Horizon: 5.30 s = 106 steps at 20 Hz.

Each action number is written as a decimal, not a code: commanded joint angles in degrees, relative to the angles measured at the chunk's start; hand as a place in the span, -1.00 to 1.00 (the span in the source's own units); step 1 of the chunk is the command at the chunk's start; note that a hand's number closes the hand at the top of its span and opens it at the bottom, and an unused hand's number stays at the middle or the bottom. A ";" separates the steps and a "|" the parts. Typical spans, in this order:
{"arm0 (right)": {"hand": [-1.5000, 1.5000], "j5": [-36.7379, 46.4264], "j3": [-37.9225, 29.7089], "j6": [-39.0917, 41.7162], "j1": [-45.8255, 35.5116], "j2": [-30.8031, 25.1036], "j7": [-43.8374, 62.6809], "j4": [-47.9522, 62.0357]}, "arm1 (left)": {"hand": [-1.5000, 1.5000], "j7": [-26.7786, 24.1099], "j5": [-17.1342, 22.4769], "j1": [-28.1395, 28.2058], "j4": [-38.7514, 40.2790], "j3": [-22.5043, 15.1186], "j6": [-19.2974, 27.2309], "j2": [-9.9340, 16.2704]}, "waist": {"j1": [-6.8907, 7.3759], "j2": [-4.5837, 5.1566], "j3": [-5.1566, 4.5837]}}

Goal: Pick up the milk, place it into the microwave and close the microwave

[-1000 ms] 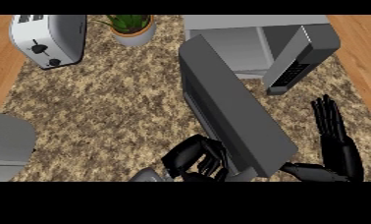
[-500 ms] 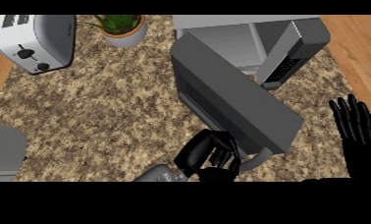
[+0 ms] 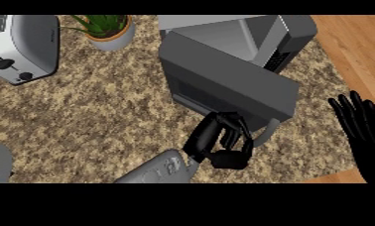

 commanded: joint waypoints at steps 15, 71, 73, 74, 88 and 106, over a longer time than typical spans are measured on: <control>-1.00 -9.52 0.93 4.13 -2.12 -3.37 7.22 -7.54 | 1.00 -4.28 18.99 -14.13 7.46 10.96 6.24 -0.49 | -6.66 2.49 -0.23; -1.00 -28.21 -2.63 7.09 -9.23 -13.60 18.55 -13.45 | 1.00 -22.78 35.51 -21.48 20.86 10.90 3.24 -0.49 | -10.41 4.51 0.27; -1.00 -28.84 -3.00 7.64 -8.99 -14.33 18.94 -12.81 | 1.00 -22.62 35.88 -21.97 21.19 10.86 3.31 -0.49 | -10.64 4.61 0.37; -1.00 -29.20 -2.91 7.53 -8.87 -14.13 18.96 -12.74 | 1.00 -22.92 36.33 -21.83 20.96 10.82 3.37 -0.49 | -10.76 4.51 0.36; -1.00 -32.40 -4.22 8.66 -10.04 -17.01 20.48 -13.21 | 1.00 -24.91 38.44 -21.75 22.32 9.38 3.39 -0.49 | -11.08 4.54 0.33; -1.00 -38.88 -5.48 11.16 -9.70 -19.81 21.51 -14.43 | 1.00 -19.95 40.66 -21.25 29.70 4.67 9.68 -0.49 | -6.53 3.40 0.36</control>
